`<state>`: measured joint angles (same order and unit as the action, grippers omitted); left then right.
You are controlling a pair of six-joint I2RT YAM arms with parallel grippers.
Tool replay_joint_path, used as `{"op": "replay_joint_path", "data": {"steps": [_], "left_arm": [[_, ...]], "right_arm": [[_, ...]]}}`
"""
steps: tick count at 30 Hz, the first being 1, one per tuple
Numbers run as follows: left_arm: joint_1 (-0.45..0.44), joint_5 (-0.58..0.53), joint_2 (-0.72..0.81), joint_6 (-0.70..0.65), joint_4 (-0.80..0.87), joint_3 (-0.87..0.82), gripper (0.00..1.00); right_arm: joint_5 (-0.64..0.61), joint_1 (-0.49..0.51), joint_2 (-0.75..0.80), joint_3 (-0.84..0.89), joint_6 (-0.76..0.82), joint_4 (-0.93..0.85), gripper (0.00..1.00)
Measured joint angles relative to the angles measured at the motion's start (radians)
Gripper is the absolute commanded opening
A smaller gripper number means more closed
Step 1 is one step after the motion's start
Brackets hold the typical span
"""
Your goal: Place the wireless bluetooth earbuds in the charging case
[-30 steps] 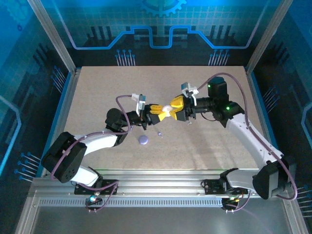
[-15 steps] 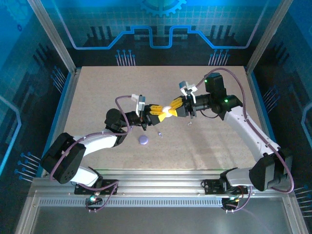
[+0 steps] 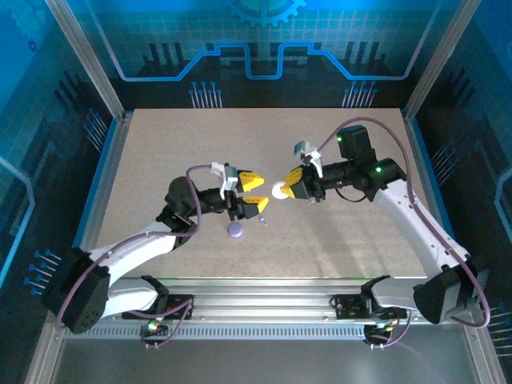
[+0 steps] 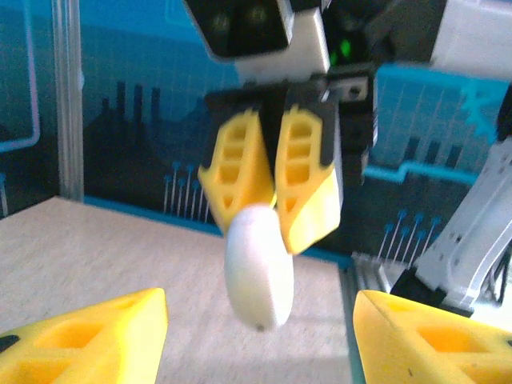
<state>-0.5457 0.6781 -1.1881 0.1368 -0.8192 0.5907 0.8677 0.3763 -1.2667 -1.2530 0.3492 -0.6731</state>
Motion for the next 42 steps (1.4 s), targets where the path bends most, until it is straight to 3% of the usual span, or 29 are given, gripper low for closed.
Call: {"op": "replay_joint_path", "data": {"steps": [6,15,31,42], "left_arm": [[-0.014,0.000,0.083,-0.286,0.438,0.089,0.61],[-0.037,0.005,0.101,-0.450,0.674,0.098,0.60],[-0.088,0.007,0.087,-0.468,0.671,0.108,0.51],[-0.089,0.006,0.070,-0.459,0.656,0.108,0.32]], "right_arm": [[-0.150,0.098,0.052,-0.011,0.119,-0.056,0.12],[-0.315,0.225,0.061,-0.015,0.255,-0.102,0.12],[-0.370,0.293,-0.001,-0.036,0.310,-0.129,0.13],[-0.362,0.299,-0.026,-0.047,0.311,-0.141,0.13]]}}
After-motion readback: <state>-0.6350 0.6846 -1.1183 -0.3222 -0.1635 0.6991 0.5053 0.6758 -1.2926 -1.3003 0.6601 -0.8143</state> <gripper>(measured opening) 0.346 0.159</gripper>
